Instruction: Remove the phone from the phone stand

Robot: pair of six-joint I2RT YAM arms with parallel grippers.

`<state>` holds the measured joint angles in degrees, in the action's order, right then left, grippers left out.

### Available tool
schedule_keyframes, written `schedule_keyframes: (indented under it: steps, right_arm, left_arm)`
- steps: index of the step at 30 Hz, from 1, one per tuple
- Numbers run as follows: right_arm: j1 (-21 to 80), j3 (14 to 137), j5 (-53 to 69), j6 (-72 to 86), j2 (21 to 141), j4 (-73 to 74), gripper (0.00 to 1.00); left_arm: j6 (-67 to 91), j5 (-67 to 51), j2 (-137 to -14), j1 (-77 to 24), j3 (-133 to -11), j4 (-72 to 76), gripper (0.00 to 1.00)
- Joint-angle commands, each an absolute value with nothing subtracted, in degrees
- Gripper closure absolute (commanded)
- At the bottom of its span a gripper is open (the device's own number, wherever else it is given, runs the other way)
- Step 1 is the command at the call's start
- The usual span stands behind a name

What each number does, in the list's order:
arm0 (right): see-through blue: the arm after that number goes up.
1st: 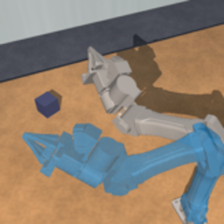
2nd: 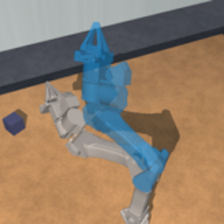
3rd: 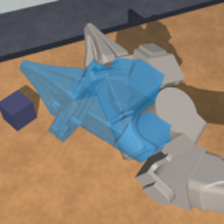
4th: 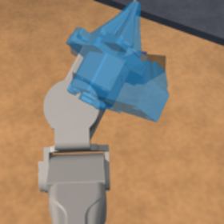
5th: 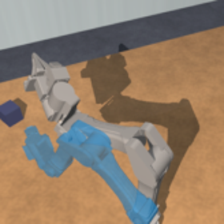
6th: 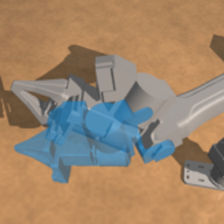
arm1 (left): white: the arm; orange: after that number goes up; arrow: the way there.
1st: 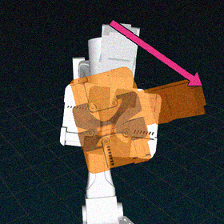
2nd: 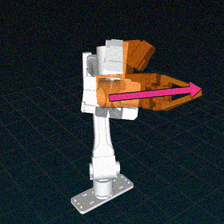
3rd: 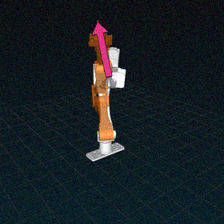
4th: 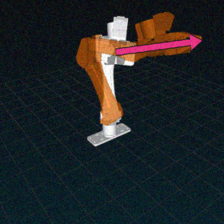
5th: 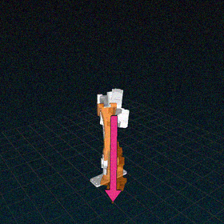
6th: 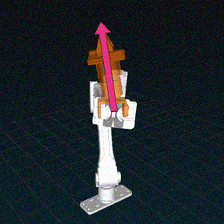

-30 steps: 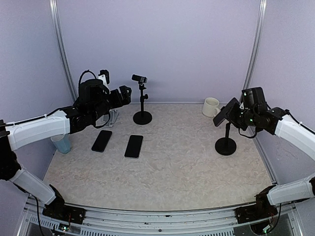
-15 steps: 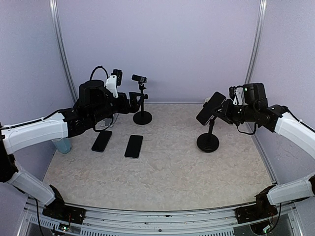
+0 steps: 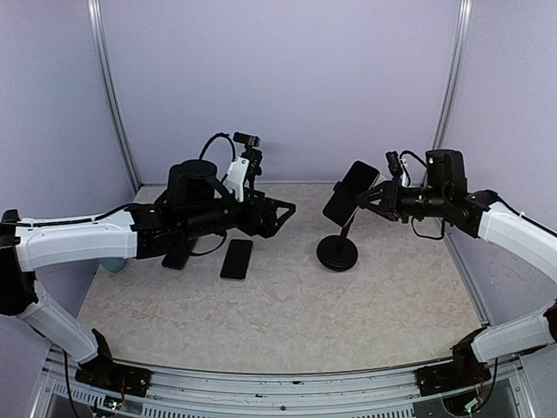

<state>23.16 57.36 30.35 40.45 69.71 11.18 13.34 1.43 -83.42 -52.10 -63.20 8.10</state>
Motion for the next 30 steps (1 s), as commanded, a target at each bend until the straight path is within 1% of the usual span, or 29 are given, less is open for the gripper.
schedule_keyframes:
  steps: [1,6,10,16,20,30]
  right_arm:
    - [24.17,57.72,37.33,39.29,69.94,0.3,1.0]
    - [25.89,57.78,40.26,38.17,71.49,-0.06,1.0]
    - [27.29,57.51,40.98,37.14,72.6,-0.05,1.0]
    - [29.11,57.51,41.5,36.26,73.83,-0.7,1.0]
    - [30.23,57.85,41.26,35.62,74.89,-0.46,1.0]
    - [32.02,58.12,39.12,35.37,76.23,-0.25,1.0]
  left_arm:
    - [12.92,0.69,-87.49,-55.28,-66.71,6.42,0.03]
    - [13.88,-2.34,-92.61,-56.42,-70.88,3.65,0.01]
    - [14.52,-6.11,-95.27,-56.43,-73.83,1.72,0.01]
    - [15.01,-8.32,-98.84,-56.47,-77.28,-1.03,0.01]
    - [15.21,-8.24,-100.53,-57.06,-78.21,-1.54,0.01]
    - [15.27,-3.1,-103.43,-58.8,-79.43,-2.55,0.01]
